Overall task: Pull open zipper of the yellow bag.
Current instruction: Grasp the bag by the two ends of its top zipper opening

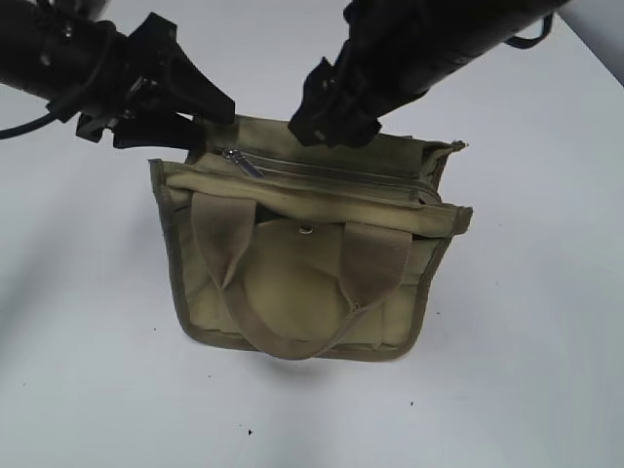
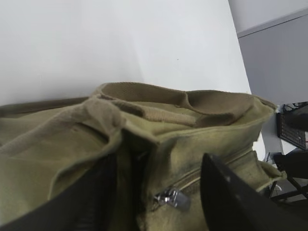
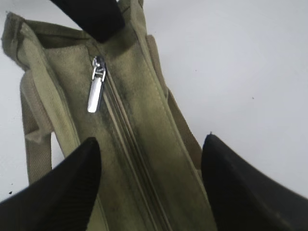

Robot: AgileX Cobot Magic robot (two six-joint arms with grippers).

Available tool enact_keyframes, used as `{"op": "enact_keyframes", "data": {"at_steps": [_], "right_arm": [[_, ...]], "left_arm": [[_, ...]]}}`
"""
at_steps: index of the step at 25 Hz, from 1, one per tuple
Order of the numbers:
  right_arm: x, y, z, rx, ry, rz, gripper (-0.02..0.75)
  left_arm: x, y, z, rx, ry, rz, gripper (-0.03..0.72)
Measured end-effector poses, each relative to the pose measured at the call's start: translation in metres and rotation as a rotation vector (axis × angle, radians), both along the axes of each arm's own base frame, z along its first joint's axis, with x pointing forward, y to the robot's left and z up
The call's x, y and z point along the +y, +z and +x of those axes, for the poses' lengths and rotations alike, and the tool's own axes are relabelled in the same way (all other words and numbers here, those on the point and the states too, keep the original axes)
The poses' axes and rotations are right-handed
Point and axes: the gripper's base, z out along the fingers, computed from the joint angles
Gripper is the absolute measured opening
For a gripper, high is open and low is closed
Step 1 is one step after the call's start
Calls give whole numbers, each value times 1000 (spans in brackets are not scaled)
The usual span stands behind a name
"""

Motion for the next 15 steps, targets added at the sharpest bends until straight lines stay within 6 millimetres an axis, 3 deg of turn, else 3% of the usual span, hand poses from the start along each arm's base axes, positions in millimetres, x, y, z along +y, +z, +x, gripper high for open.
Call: {"op": "enact_keyframes", "data": {"at_steps": [3,6,12,15], "right_arm": [[13,-8,13,0,5,2,511],[26,-14,20,-7,26,-1,510],[45,-24,22,-13,76,-13,428],[47,-30,23,1,79,-21,408]], "left_arm": [[-8,-6,5,10,1,-9,410],[-15,-5,7,0,21,-28,337],[-17,1,10,-28,17,-30,43],[-19,5,10,-21,-5,-42,32]]}}
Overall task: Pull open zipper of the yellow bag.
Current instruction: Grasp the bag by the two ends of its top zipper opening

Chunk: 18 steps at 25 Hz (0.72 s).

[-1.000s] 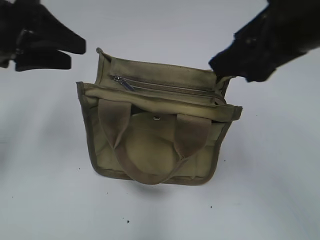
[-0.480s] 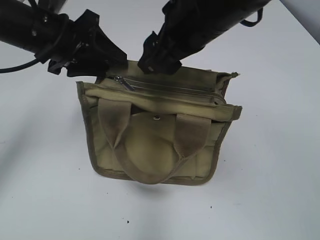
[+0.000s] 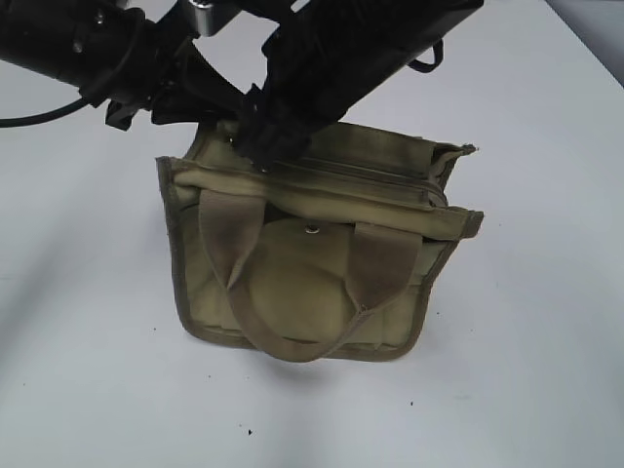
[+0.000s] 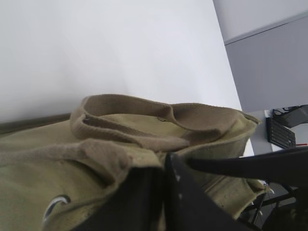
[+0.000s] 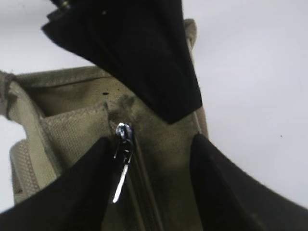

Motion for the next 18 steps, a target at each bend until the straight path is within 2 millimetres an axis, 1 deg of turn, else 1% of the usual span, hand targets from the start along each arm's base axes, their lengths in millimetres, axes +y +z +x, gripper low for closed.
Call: {"op": "enact_keyframes", "data": {"at_steps": [7,9,11,14,17,18], "right_arm": [[2,-9,1,39,-2,-6,402],[3,-15,1,64,3,-23,370],[4,-18,1,88,8,-38,309],[3,-19,0,98,12,-46,188],[3,-20,-1,113,16,-56,44],[3,-20,-2,123,19,-63,13]], "left_arm": [[-1,-2,1,9,-3,-4,31],[-1,-2,1,10,-2,-4,31],[-1,-2,1,10,-3,-4,31],[-1,-2,1,12,-1,-10,31],[-1,-2,1,13,0,-13,31],[-2,-1,1,13,1,-15,31]]}}
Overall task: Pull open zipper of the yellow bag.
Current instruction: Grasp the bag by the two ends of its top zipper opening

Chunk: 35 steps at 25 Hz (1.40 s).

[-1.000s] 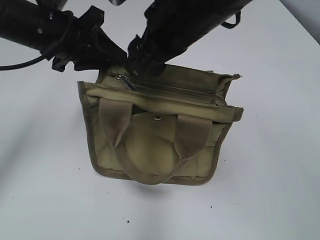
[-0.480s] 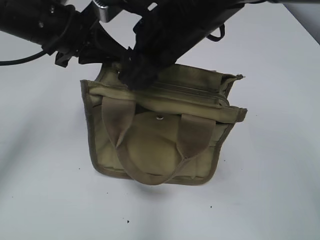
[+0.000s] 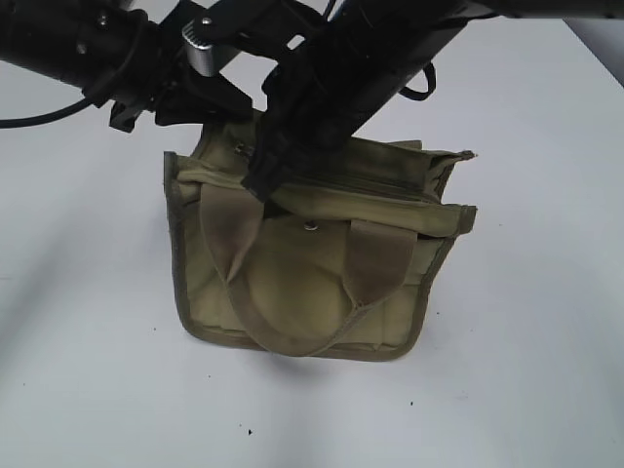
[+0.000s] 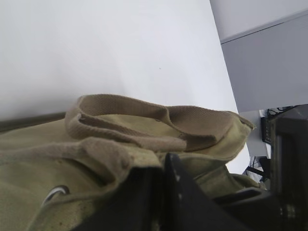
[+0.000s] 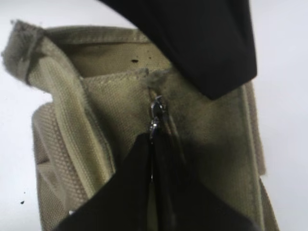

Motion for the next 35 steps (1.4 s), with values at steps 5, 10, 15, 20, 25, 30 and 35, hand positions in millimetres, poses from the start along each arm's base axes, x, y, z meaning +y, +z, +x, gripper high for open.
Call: {"op": "enact_keyframes", "data": {"at_steps": [5,10,15,20,25,30,35], "right_arm": [[-7,1,0,36,-26,-25,2],[-38,21,-3,84,-132,-93,2],[-85,42,-6,188,-262,-149,2],[-128,56,-10,291,-389,-186,2],[-146,61,-8,318,-462,-155,2],[-145,61,-9,360,-534,-110,20],[-149,67,-19,365,-583,-83,381]], "left_arm": [[-1,0,-1,4,-5,-3,30],[-3,2,-1,16,-5,-32,29],[-3,3,-2,19,-6,-39,28],[-3,3,-2,20,-7,-39,28],[-3,3,-1,18,-6,-37,28],[-3,3,-2,16,-7,-34,41],[3,26,-13,-74,-49,17,283]]}}
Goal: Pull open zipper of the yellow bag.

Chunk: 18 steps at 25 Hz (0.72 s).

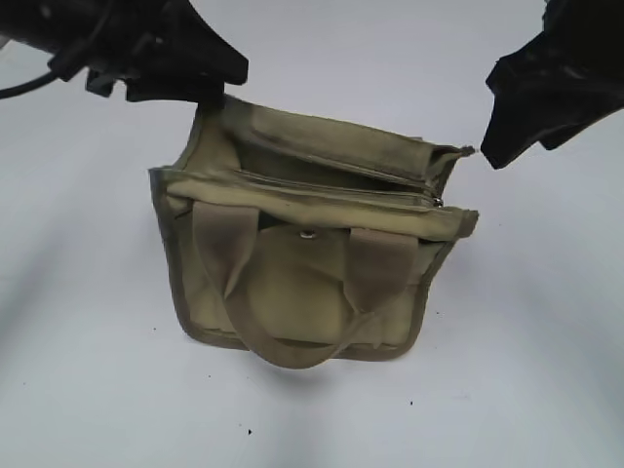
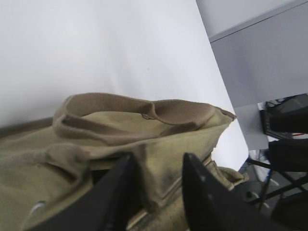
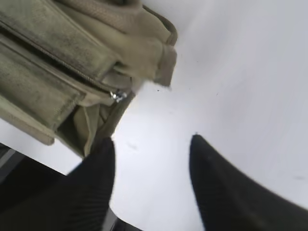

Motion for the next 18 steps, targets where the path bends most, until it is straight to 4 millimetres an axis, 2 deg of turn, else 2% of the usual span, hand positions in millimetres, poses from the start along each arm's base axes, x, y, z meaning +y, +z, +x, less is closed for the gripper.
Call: {"op": "enact_keyframes", "data": {"at_steps": [1,3,6,11,14,16,18], "right_arm": [[-2,1,-5,-1,-9,3,482],[-7,5,-19,-8,-22,10,595],[-17,6,-48,-6,-37,14,615],[-39,-3,-111,-12,-71,27,610],[-53,-6,-154,-69,-82,53,602],[-62,-10,-180,-115,-83,72,598],[-71,-10,-205,-188,-82,101,594]], "left_arm": [[3,8,-4,-39,-10,26,349],[10,28,-17,-125,-33,85,463],[27,55,-43,-209,-48,207,512],[67,95,-104,-270,33,442,526],[90,100,-147,-309,102,524,527],[103,91,-175,-314,146,556,528],[117,77,-211,-338,184,562,528]]}}
